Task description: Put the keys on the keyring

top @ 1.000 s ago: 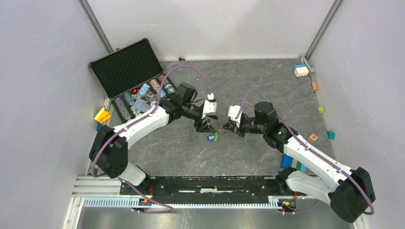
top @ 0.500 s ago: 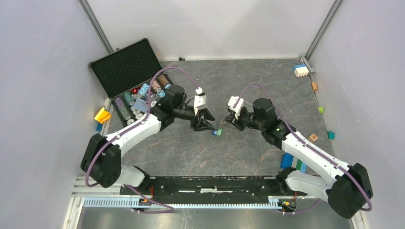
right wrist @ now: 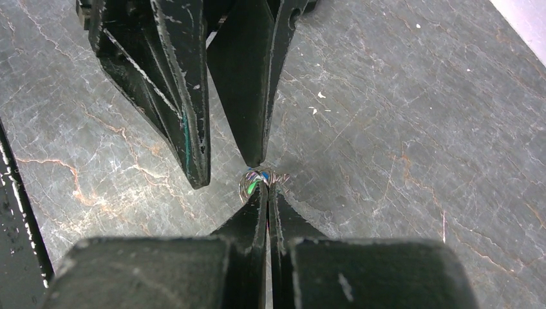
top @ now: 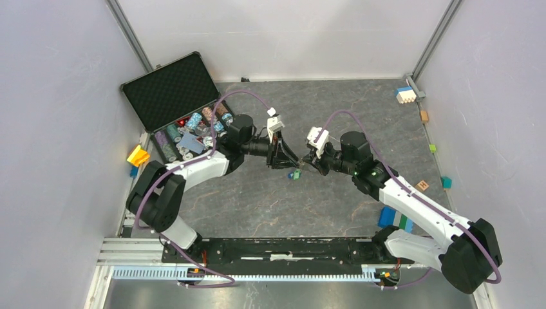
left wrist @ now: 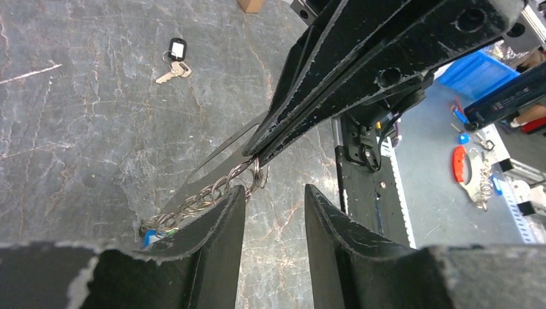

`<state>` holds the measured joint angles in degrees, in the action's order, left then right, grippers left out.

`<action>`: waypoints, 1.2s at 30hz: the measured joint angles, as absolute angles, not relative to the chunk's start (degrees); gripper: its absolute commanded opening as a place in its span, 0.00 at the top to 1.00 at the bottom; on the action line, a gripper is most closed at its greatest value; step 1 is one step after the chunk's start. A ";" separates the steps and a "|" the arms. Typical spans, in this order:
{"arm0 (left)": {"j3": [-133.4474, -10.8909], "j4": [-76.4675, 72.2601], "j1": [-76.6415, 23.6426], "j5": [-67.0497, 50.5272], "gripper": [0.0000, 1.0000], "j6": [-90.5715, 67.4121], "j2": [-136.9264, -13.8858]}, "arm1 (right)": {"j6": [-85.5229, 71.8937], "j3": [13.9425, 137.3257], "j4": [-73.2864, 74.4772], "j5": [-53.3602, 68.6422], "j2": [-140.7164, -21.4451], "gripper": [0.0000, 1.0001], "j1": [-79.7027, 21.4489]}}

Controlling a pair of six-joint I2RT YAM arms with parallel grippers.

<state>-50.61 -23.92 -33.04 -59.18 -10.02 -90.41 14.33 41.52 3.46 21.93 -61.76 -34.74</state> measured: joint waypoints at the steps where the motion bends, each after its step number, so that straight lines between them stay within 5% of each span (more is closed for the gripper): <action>1: -50.63 -24.51 -33.04 -59.18 0.54 -11.09 -90.80 | 14.31 41.52 3.46 21.89 -61.76 1.00 -34.74; 13: -50.85 -30.68 -33.15 -60.20 0.63 -19.68 -93.38 | 14.15 41.52 3.46 21.71 -61.76 1.00 -34.74; 24: -51.37 -31.94 -33.34 -60.10 0.82 -21.71 -94.87 | 14.13 41.52 3.53 21.76 -61.76 1.00 -34.74; 28: -51.94 -31.86 -33.34 -60.05 0.97 -21.91 -95.46 | 14.13 41.52 3.53 21.80 -61.69 1.00 -34.74; 36: -54.37 -28.29 -33.45 -60.10 0.98 -21.10 -96.01 | 15.05 41.52 3.81 21.04 -60.77 0.98 -34.63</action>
<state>-54.37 -28.29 -33.45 -60.10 -21.10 -96.01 15.05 41.52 3.81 21.04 -60.77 -34.63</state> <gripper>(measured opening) 0.035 0.007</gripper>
